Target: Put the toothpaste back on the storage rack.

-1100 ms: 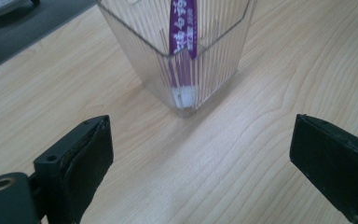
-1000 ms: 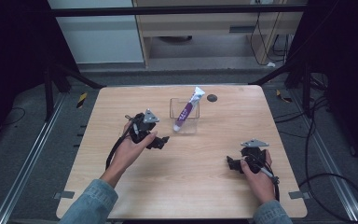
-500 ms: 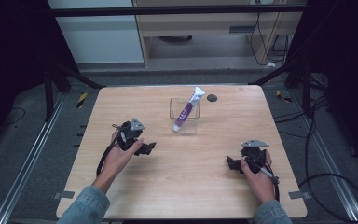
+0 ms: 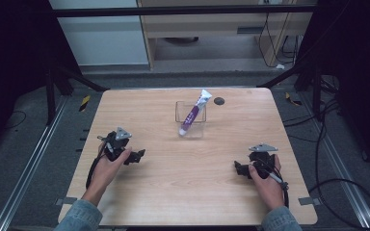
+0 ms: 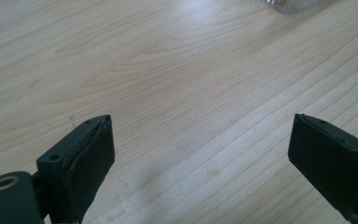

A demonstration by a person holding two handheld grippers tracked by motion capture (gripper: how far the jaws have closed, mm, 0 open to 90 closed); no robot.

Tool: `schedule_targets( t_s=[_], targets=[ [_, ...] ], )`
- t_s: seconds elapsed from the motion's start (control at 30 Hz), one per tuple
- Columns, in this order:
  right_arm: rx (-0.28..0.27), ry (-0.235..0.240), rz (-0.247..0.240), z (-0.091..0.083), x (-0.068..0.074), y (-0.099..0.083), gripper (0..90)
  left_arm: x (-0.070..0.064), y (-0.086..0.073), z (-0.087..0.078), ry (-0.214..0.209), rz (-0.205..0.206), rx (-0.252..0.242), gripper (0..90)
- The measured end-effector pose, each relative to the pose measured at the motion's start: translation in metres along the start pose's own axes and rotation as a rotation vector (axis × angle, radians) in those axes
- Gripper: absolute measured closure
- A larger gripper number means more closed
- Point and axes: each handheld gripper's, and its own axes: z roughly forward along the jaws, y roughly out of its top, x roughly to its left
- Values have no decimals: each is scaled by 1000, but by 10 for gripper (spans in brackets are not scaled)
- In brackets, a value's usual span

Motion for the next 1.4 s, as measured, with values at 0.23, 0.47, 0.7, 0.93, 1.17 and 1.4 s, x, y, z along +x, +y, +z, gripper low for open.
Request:
schedule_targets(
  t_s=[0.23, 0.47, 0.7, 0.93, 1.17, 1.4],
  targets=[
    [0, 0, 0, 0, 0, 0, 4, 15, -11, -2, 19, -28, 8, 68],
    [0, 0, 0, 0, 0, 0, 4, 26, -18, 2, 35, -42, 14, 67],
    [0, 0, 0, 0, 0, 0, 4, 32, -21, 8, 34, -49, 12, 65],
    [0, 0, 0, 0, 0, 0, 4, 40, -25, 18, 26, -90, -6, 63],
    [0, 0, 0, 0, 0, 0, 4, 42, -34, 31, 30, -107, -2, 35],
    [1, 0, 1, 0, 0, 0, 4, 43, -34, 32, 52, -135, 11, 0]
  ],
)
